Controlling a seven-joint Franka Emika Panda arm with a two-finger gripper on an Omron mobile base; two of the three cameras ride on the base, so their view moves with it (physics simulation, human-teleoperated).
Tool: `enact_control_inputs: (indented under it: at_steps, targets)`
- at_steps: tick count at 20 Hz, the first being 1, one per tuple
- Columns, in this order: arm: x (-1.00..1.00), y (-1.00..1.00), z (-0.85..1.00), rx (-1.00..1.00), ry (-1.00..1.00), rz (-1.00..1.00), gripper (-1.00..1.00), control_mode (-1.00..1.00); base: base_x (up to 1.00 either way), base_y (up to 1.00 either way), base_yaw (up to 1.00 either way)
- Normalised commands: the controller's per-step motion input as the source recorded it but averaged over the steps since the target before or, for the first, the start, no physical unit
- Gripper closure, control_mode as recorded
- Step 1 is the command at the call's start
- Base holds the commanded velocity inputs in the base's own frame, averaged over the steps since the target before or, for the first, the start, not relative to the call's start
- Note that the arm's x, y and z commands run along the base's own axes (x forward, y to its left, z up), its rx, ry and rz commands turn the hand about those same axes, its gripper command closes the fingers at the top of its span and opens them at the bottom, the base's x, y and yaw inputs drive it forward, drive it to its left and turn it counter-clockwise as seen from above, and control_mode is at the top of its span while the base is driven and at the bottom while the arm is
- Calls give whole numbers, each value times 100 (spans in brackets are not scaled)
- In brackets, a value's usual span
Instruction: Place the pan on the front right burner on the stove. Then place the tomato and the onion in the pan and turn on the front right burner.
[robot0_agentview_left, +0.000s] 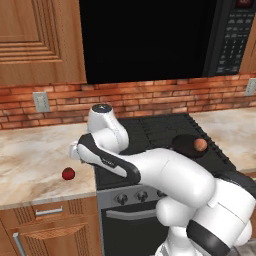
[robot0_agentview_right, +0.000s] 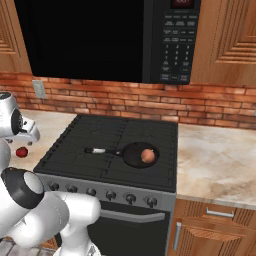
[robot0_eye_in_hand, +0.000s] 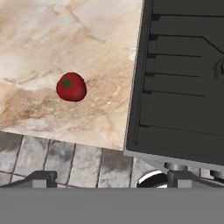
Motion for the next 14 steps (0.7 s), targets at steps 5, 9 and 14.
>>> enact_control_inputs:
  at_steps: [5,9,14]
  targets:
    - [0,34,0,0,1,3,-100,-100,0,0,0]
    - [0,27,0,0,1,2,-100,-100,0,0,0]
    - [0,17,-1,0,0,1,-100,-100,0,0,0]
